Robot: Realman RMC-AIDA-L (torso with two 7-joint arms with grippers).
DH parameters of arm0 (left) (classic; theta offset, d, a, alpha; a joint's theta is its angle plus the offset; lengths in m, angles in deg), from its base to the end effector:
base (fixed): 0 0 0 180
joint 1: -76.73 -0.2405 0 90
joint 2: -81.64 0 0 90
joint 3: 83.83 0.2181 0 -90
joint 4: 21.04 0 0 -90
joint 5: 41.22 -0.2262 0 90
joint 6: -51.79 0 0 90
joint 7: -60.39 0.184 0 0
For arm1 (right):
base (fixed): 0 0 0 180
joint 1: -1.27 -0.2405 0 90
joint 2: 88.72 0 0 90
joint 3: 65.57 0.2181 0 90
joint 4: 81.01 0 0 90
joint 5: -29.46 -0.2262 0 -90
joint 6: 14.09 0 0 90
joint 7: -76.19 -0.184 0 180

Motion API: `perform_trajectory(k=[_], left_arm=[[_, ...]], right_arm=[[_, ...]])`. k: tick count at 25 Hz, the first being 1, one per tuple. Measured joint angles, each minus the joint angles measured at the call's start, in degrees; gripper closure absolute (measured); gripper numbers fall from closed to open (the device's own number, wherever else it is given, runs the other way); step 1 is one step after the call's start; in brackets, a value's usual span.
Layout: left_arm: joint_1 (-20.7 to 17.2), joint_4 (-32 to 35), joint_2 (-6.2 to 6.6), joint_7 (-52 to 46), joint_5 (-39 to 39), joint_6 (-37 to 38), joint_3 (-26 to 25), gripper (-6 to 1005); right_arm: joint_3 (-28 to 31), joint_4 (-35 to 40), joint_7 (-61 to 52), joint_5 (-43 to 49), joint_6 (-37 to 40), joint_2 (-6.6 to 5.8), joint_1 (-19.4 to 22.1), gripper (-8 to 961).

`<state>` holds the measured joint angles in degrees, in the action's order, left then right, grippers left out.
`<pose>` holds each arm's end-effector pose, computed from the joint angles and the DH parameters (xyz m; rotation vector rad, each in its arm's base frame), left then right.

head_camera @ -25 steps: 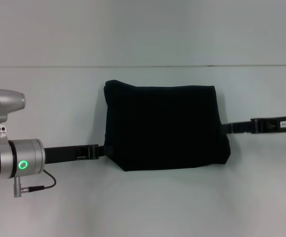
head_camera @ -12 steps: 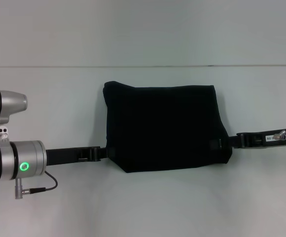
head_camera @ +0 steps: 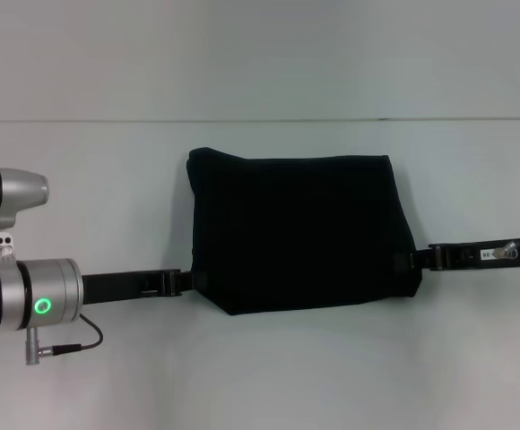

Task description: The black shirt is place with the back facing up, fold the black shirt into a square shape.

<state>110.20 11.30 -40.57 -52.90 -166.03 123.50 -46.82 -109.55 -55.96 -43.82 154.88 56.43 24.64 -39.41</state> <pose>-0.2609 0.3586 -0.0594 -2.3581 -1.5319 -0.5543 0.2598 0.3855 -0.0360 -2.4047 1.5410 0.3593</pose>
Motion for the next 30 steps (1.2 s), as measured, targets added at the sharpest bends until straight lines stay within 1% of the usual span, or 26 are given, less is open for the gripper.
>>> perform_trajectory(k=[6, 12, 17, 20, 22, 26, 30], left_arm=[[-0.3, 0.0, 0.10, 0.0, 0.0, 0.1, 0.0, 911], [-0.4, 0.0, 0.18, 0.0, -0.9, 0.2, -0.3, 897], [-0.3, 0.1, 0.27, 0.0, -1.2, 0.4, -0.3, 886], [-0.2, 0.3, 0.37, 0.0, -1.3, 0.5, -0.3, 880], [-0.1, 0.5, 0.67, 0.0, -1.4, 0.6, -0.3, 876], [0.1, 0.8, 1.68, 0.0, -1.4, 0.9, -0.5, 867], [0.2, 2.2, 2.45, -0.2, -2.9, 2.0, -0.6, 858]], right_arm=[[0.1, 0.0, 0.0, -0.1, 0.3, -0.52, 0.8, 859], [0.4, 0.1, 0.1, -0.2, 1.0, -0.57, 1.4, 943], [0.5, 0.5, -0.5, -0.2, 1.9, -0.61, 1.5, 942], [1.1, 1.0, -0.4, -0.2, 3.0, -0.83, 2.0, 919], [2.0, 1.9, -0.4, -0.2, 3.8, -0.92, 2.7, 903], [5.7, 5.6, 0.2, -0.2, 6.3, -0.94, 4.6, 814], [11.2, 8.6, 2.2, -0.3, 9.4, -0.79, 5.6, 724]])
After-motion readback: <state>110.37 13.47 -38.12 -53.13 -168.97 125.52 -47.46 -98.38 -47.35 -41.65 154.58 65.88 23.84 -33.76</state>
